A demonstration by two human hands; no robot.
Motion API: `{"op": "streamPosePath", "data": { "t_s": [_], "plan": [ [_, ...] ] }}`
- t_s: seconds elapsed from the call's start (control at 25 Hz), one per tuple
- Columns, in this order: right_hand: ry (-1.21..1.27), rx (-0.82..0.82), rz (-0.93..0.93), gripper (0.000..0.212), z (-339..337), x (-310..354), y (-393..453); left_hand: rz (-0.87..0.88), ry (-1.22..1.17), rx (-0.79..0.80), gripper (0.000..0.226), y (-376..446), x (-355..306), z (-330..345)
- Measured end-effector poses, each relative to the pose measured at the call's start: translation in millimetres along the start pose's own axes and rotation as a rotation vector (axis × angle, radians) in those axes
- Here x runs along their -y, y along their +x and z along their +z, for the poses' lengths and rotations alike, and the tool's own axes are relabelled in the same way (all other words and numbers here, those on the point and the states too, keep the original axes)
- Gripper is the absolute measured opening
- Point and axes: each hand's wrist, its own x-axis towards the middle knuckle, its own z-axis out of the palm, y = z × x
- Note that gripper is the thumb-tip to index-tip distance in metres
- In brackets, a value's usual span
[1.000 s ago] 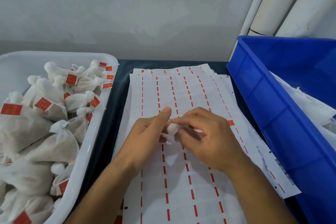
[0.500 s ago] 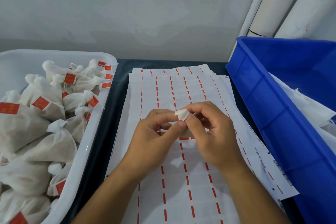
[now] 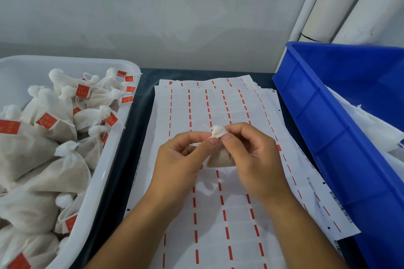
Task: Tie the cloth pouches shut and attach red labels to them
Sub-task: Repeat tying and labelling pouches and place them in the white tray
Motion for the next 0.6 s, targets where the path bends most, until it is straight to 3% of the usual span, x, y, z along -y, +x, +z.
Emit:
{"op": "streamPosePath", "data": {
  "t_s": [0.12, 0.4, 0.6],
  "plan": [
    [0.032, 0.014, 0.049, 0.015, 0.8, 0.3, 0.5, -0.025, 0.063, -0.051, 0.008, 2.2, 1.7, -0.1],
    [0.371, 0.168, 0.386, 0.025, -0.3, 0.4, 4.0, -0.037, 0.156, 0.015, 0.018, 1.8, 1.7, -1.0],
    [0.602, 0.253, 0.49, 0.026, -2.4, -1.8, 4.7, -0.03, 0.165, 0.054, 0.017, -1.2, 2.0, -0.5]
  ]
}}
